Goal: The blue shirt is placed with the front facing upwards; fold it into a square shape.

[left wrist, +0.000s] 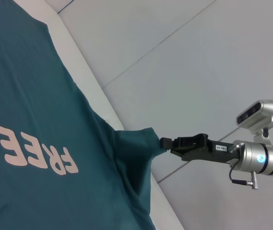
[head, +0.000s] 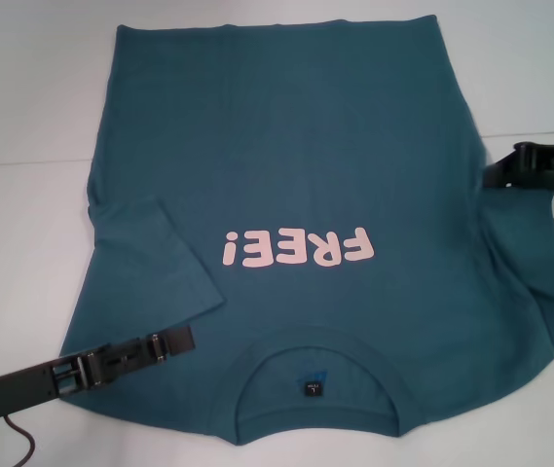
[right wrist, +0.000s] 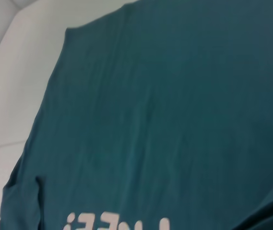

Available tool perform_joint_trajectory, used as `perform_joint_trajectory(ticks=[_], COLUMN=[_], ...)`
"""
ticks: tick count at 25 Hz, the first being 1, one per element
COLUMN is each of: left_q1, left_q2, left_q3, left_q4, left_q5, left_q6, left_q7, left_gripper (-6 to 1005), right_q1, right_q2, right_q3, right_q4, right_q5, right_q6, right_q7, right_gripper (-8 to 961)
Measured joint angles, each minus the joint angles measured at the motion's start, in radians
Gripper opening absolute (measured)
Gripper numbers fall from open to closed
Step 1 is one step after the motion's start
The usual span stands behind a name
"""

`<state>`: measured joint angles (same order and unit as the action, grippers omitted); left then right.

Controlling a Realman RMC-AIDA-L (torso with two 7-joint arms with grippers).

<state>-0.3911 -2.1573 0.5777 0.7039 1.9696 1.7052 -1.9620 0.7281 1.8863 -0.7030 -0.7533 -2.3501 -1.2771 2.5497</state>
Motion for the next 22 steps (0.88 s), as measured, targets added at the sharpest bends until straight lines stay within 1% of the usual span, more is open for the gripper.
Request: perform_joint_trajectory(ticks=[7, 11, 13, 17, 22], left_q1=[0.002, 0.002, 0.002, 0.002, 0.005], left_q2=[0.001, 0.001, 0.001, 0.000, -0.001], left_q3=[-0.002, -0.012, -0.018, -0.022, -0.022], left_q4=[-0.005, -0.006, -0.007, -0.008, -0.009], left_q5=[-0.003, -0.003, -0.003, -0.003, -0.003], left_q6=[-0.011, -0.012, -0.012, -0.012, -0.012], left_q7=[0.000, 0.000, 0.000, 0.000, 0.003], left_gripper=[843, 843, 844, 844, 843], right_q1=[0.037, 0.054, 0.068, 0.074, 0.085], right_q2=[0.005, 0.013, 0.019, 0.024, 0.037], right_q3=[-0.036, -0.054, -0.055, -0.055, -0.055], right_q4=[0.051, 0.076, 0.090, 0.092, 0.094], right_q5=[-0.002, -0.043, -0.094, -0.100, -0.039], right_q6=[0.020, 0.058, 0.102, 0.131, 0.165], right_q7=[0.010, 0.021, 0.053, 0.060, -0.012], right_gripper=[7, 12, 15, 20, 164])
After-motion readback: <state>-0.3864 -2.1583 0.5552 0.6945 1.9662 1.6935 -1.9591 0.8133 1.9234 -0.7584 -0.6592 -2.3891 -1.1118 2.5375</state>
